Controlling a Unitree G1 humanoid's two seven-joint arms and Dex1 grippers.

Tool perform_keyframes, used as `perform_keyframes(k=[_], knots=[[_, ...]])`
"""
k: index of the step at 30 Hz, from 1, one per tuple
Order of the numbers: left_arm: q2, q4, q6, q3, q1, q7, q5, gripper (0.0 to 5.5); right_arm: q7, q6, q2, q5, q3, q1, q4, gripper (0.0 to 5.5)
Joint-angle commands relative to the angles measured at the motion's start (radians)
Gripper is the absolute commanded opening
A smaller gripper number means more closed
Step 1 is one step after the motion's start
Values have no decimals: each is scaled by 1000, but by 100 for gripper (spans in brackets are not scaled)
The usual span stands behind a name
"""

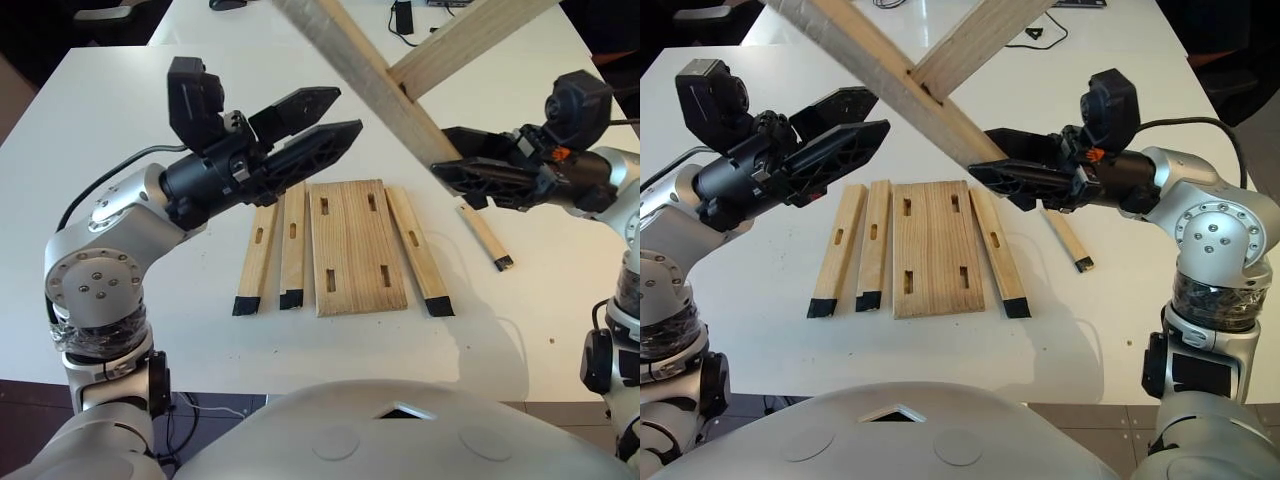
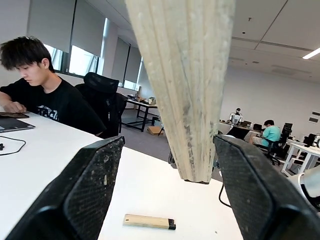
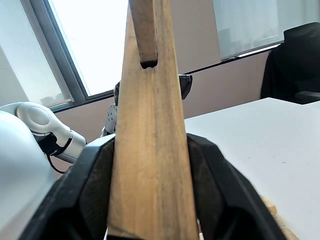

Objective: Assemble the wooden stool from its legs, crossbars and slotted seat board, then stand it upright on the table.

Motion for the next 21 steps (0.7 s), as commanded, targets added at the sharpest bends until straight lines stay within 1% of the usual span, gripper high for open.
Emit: perform_keyframes(k=[1,6,12,18,20,21], knots=[[27,-10,13,-24,-37,-17,-18,329,41,-24,-21,-34,42,0,4,204],[48,-13,20,-46,-59,-39,-30,329,105,-55,-35,-93,101,-8,35,204],[74,-36,28,-68,-41,-72,-31,329,165,-103,-57,-158,141,-13,62,204],[100,-45,35,-97,-29,-98,-11,231,224,-171,-81,-249,185,-37,102,204],[99,-48,32,-104,-25,-96,-6,204,236,-193,-85,-274,191,-49,117,204],[97,-49,30,-106,-24,-94,-6,202,241,-207,-87,-288,196,-51,121,204]])
